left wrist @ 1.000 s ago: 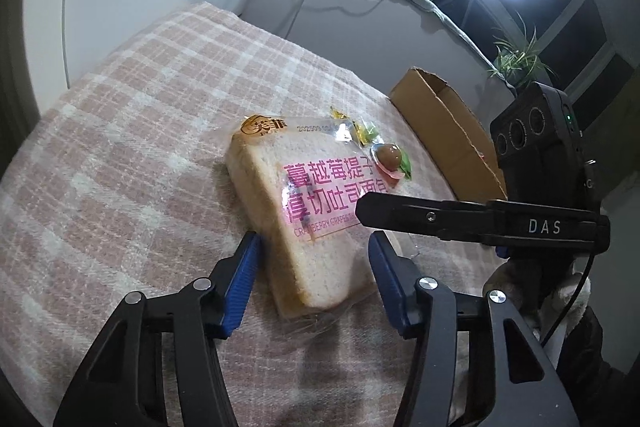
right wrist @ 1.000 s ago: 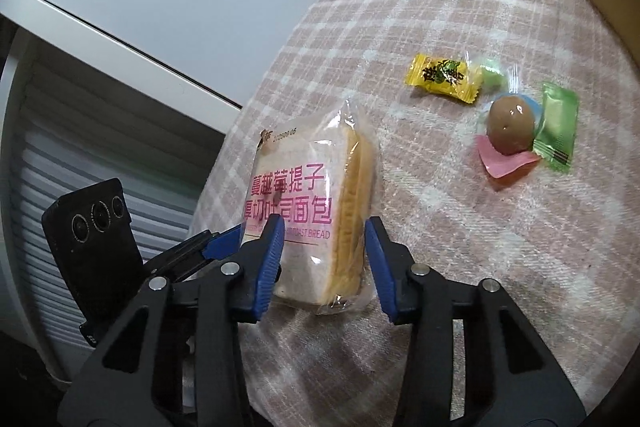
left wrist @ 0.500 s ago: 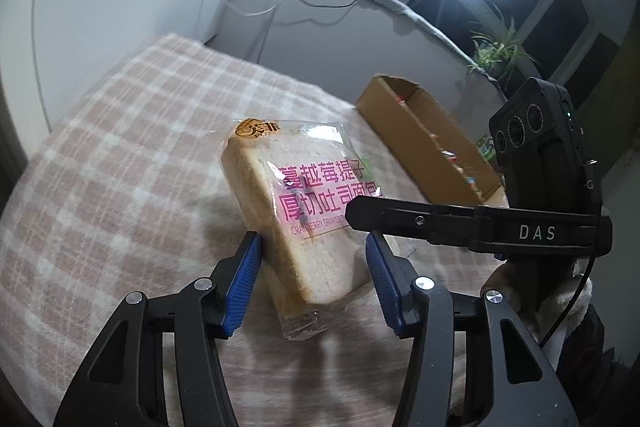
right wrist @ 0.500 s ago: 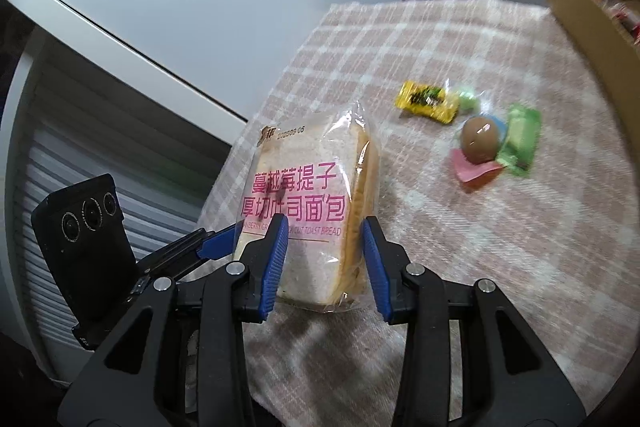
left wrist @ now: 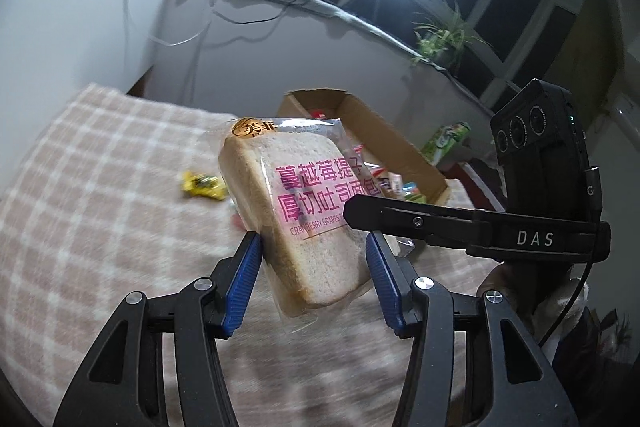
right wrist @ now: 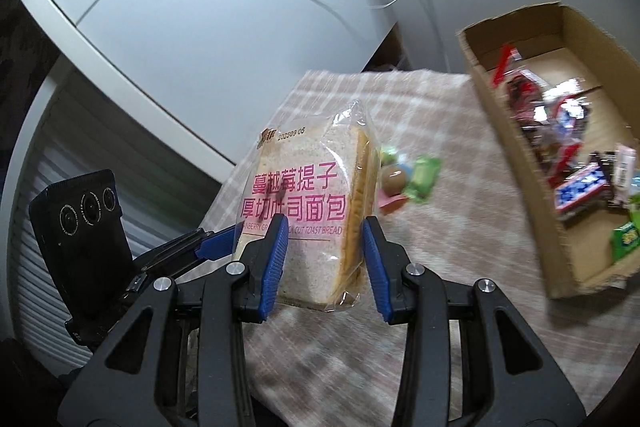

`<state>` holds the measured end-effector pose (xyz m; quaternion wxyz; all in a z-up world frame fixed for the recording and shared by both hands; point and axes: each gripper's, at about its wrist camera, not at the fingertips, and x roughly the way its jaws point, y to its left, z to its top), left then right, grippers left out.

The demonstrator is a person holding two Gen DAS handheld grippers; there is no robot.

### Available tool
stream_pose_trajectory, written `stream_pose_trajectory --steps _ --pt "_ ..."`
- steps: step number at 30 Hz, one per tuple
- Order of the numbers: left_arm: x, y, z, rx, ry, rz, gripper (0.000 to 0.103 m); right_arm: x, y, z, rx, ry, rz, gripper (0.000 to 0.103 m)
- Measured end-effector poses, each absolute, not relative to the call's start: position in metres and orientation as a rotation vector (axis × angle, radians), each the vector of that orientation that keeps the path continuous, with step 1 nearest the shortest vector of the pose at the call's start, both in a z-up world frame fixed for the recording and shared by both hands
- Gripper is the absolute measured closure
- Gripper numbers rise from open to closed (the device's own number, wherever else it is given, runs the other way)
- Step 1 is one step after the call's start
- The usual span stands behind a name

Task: Organize snacks
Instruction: 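Carry the bread loaf over the box and lower it inside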

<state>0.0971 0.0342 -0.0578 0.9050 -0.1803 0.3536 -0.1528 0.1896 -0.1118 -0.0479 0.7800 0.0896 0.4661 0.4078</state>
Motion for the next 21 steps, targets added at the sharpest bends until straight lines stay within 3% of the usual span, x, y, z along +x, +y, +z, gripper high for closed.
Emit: stream_pose_trajectory --steps 21 --pt "0.166 -0.047 -0.035 -0.275 0.721 -0.478 0.051 0.22 -0.214 -0.02 0.296 0.89 0.714 0.063"
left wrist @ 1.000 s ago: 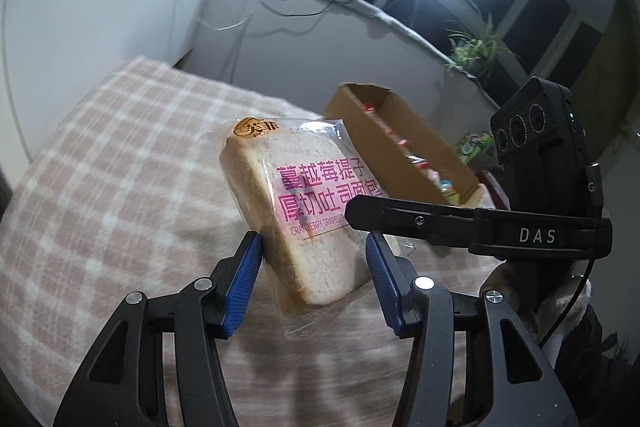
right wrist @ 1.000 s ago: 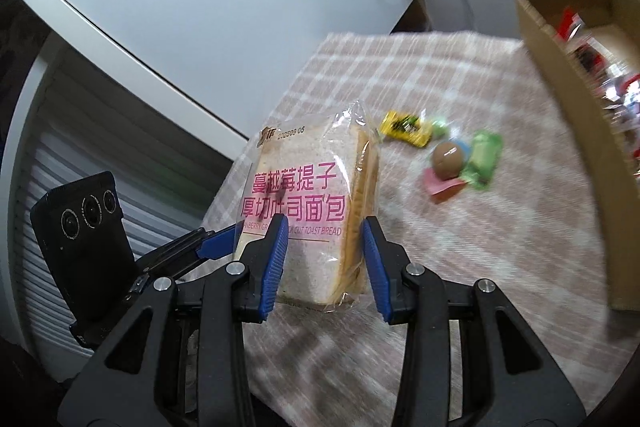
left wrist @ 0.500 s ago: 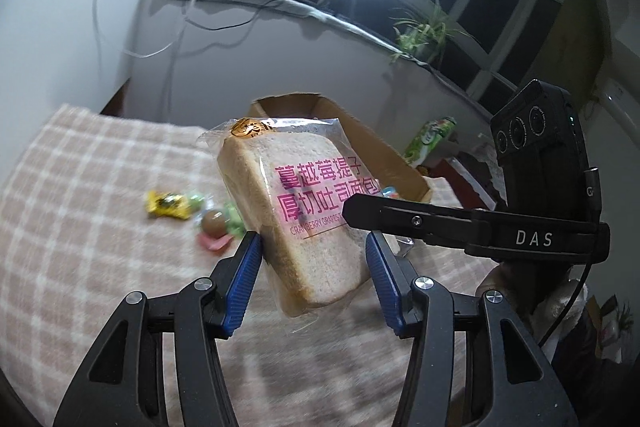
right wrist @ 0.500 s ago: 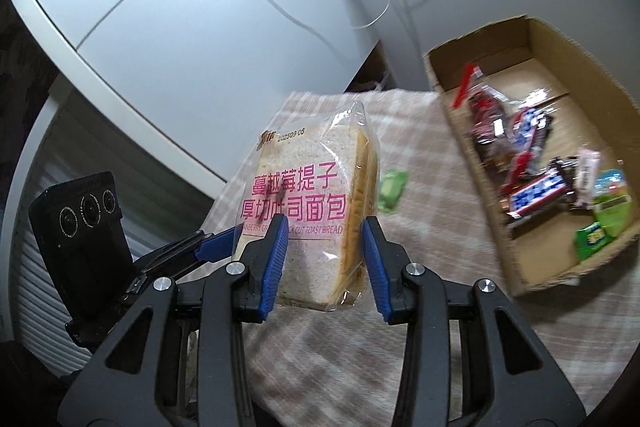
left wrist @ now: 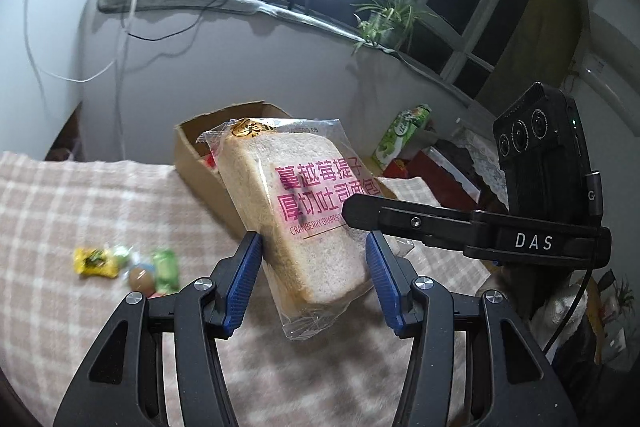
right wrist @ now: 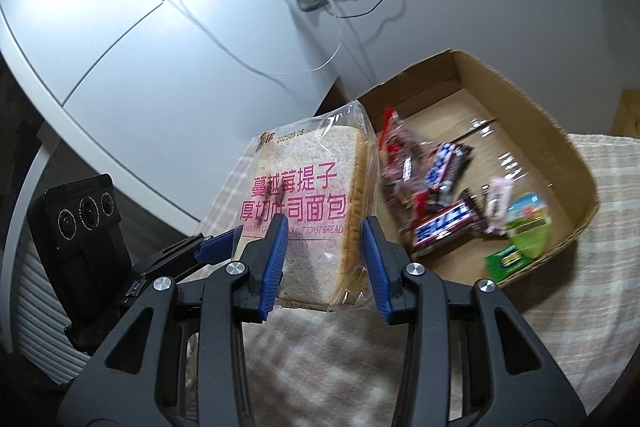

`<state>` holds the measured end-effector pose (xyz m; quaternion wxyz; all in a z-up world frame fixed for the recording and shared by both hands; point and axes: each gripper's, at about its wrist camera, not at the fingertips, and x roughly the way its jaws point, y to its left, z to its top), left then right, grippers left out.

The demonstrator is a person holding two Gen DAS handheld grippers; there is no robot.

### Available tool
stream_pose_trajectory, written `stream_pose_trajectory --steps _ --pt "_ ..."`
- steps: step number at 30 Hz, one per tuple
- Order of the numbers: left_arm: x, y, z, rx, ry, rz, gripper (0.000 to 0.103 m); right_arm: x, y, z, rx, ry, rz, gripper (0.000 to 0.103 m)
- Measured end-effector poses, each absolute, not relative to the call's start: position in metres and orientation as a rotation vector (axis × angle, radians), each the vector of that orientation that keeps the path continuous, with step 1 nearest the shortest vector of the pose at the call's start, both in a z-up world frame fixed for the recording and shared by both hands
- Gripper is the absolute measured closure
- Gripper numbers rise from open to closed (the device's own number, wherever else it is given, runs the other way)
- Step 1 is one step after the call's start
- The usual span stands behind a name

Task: Organize snacks
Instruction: 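Carry the bread loaf over the box and lower it inside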

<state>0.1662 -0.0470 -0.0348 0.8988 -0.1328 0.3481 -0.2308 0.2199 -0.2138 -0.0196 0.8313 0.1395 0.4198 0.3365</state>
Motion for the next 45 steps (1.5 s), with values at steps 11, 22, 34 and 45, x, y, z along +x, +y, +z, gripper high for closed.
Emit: stream_pose_trajectory --steps 11,22,34,45 --pt "0.209 -0.083 -0.043 -0.239 0.764 -0.514 0.051 0.255 -0.248 -0.034 0.339 0.895 0.641 0.063" --pt "0.226 -0.109 -0.06 -0.178 0.822 -0.513 0.051 0.277 -0.27 -0.06 0.374 0.94 0.591 0.063" --pt "0.223 -0.112 -0.057 -0.134 0.812 -0.488 0.051 0.282 -0.276 -0.066 0.353 0.939 0.503 0.063" --pt "0.21 -0.109 -0.049 -0.124 0.795 -0.493 0.051 0.278 -0.285 -0.068 0.363 0.926 0.465 0.043"
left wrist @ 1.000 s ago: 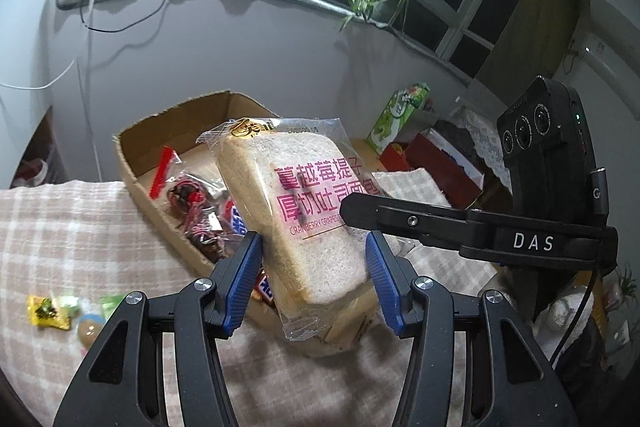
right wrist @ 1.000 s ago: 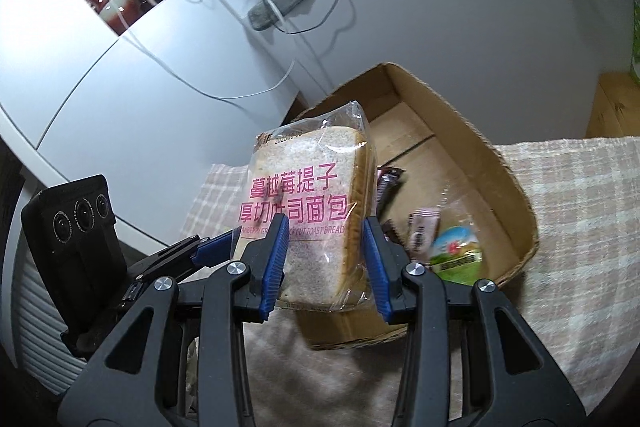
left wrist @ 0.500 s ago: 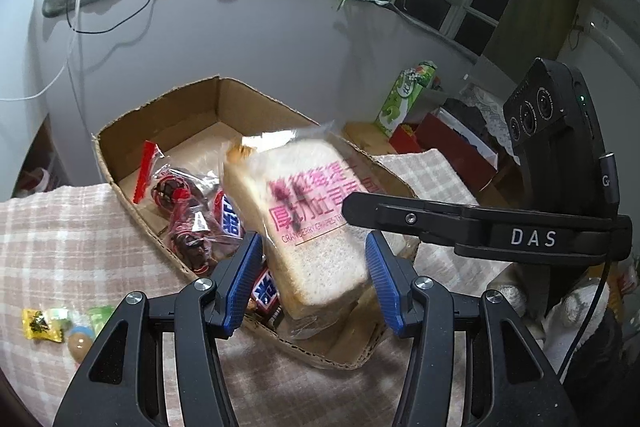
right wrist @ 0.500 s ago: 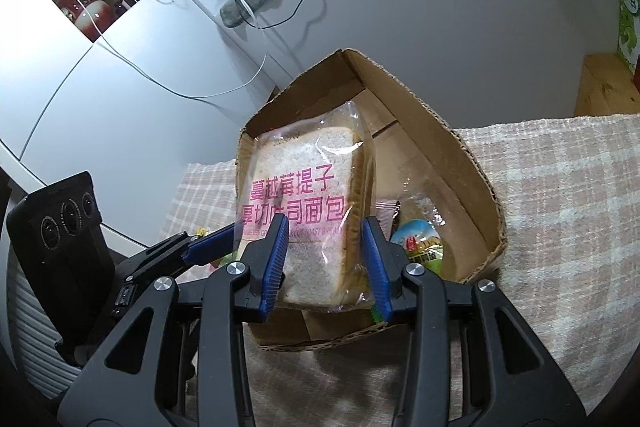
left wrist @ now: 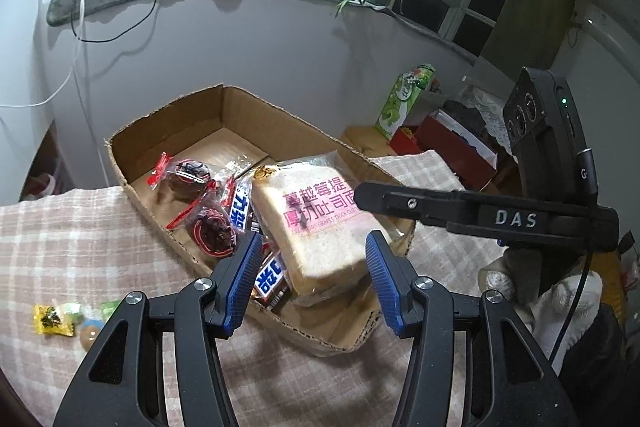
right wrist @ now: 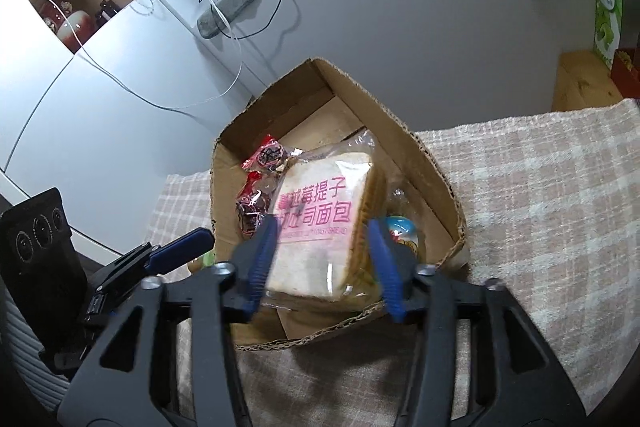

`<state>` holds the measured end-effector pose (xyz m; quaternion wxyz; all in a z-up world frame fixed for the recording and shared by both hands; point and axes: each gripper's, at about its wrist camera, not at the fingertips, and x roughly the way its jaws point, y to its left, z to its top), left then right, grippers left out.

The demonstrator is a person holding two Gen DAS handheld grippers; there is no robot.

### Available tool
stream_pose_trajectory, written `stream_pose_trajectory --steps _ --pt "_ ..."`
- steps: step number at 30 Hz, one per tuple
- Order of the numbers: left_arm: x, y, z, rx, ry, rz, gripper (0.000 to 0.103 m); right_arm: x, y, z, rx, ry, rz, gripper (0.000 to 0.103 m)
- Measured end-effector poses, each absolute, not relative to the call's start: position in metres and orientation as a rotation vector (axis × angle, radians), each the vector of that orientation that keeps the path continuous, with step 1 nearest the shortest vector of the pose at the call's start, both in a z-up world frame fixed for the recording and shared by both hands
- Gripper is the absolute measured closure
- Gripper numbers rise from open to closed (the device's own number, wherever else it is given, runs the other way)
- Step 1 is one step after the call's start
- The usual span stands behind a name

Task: Organize snacks
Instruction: 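Carry the bread loaf over the box and lower it inside, then open the right tool to release the bread and withdraw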

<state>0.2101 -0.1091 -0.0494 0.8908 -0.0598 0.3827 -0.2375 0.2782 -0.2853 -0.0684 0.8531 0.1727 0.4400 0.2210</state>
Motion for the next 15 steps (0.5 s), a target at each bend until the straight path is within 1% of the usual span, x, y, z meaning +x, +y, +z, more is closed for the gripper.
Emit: stream_pose_trajectory --steps 1,4,13,15 --pt "0.209 -0.108 -0.048 -0.124 0.792 -0.493 0.051 0.276 -0.286 -0.065 0.358 0.911 0.458 0.038" --pt "0.204 -0.106 -0.045 -0.126 0.784 -0.494 0.051 0.272 -0.285 -0.057 0.344 0.884 0.442 0.033" --pt "0.188 -0.091 -0.034 -0.138 0.758 -0.482 0.051 0.256 -0.274 -0.04 0.318 0.858 0.446 0.031" --pt "0.184 -0.085 -0.032 -0.142 0.751 -0.475 0.049 0.252 -0.27 -0.038 0.313 0.855 0.448 0.031"
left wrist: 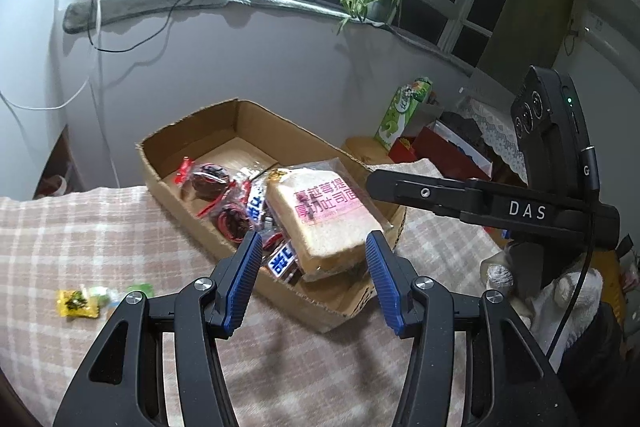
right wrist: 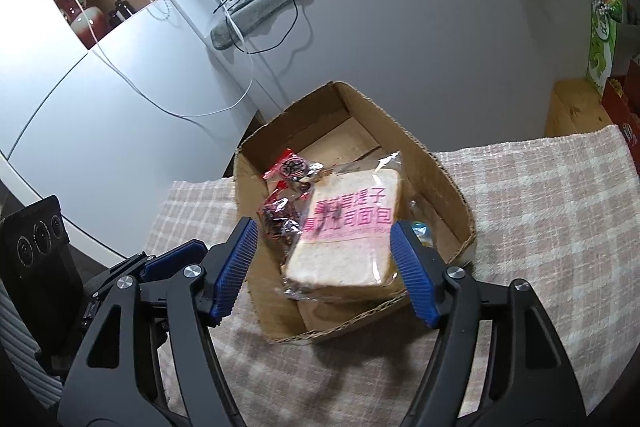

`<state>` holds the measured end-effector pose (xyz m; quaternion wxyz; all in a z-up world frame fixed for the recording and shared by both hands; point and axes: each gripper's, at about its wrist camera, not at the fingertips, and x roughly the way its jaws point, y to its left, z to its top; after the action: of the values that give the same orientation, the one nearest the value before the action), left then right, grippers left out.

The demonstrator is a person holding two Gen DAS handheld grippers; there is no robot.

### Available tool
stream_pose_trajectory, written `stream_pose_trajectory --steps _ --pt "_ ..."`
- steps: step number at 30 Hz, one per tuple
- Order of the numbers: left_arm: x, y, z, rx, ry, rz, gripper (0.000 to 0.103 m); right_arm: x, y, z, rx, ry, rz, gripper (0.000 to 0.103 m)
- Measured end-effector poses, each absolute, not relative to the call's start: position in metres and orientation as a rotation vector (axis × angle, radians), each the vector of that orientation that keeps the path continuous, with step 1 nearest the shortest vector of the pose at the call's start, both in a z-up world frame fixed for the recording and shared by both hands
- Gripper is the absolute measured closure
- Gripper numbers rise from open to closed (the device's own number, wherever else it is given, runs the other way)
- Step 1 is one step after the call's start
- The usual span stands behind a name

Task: Organize snacks
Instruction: 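Open the right tool to release the bread and withdraw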

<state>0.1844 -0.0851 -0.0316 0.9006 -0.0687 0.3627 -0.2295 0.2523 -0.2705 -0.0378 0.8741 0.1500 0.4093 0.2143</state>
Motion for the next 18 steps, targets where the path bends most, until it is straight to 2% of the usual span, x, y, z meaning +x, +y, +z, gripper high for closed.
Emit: stream_pose_trajectory --steps 5,7,12,16,18 --pt "0.172 -0.065 -0.027 -0.159 0.732 -0.454 0.049 0.24 -0.259 -0.032 0.294 0.843 0.458 0.029" --pt "0.166 -0.057 -0.026 -0.161 0.726 -0.445 0.049 0.233 -0.253 -0.029 0.278 0.832 0.466 0.024" --pt "0.151 -0.024 -0.027 -0.173 0.716 -0.397 0.048 0.214 -0.232 -0.021 0.21 0.797 0.493 0.024" --pt "0.138 0.007 -0.03 -0.188 0.713 -0.341 0.045 0.197 -0.212 -0.017 0.151 0.77 0.521 0.015" --pt "0.132 0.025 -0.032 -0.201 0.716 -0.306 0.045 0.189 -0.201 -0.017 0.119 0.755 0.533 0.014"
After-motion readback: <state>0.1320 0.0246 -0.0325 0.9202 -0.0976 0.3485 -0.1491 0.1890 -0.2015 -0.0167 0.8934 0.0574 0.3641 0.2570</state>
